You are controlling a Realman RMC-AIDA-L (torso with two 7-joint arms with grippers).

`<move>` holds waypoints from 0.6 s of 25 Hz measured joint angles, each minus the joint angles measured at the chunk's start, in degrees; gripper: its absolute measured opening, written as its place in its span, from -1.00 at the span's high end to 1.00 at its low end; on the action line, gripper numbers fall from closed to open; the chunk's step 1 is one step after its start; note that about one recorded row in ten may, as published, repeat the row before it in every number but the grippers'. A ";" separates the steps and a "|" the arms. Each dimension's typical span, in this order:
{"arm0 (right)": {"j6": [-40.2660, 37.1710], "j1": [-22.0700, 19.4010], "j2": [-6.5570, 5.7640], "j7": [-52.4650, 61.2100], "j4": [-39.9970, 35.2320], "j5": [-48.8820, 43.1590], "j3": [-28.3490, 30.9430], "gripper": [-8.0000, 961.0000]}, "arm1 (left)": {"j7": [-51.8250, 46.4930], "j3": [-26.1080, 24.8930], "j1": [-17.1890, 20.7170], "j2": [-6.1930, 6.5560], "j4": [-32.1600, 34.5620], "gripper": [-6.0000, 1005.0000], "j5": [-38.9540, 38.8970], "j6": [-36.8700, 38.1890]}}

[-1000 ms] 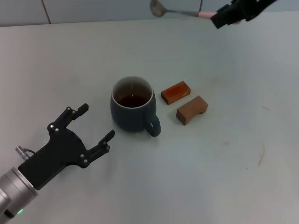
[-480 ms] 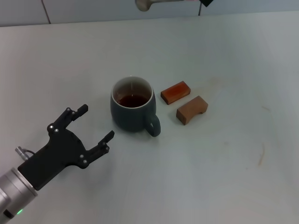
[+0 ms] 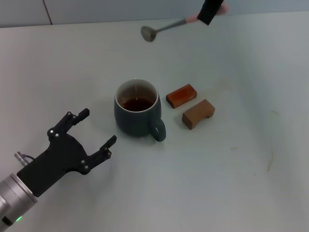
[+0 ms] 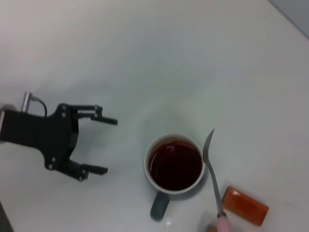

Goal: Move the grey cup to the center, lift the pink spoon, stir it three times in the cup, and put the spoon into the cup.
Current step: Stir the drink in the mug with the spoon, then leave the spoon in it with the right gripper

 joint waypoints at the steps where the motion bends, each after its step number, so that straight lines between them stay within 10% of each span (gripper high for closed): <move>1: 0.00 0.00 0.00 0.00 0.00 0.00 0.00 0.73 | 0.00 0.00 0.00 0.00 0.00 -0.69 0.00 0.00; 15: 5.37 2.35 2.21 -0.84 13.37 -1.65 -4.00 0.73 | -0.36 0.00 -0.14 -0.01 0.07 -0.69 0.01 0.05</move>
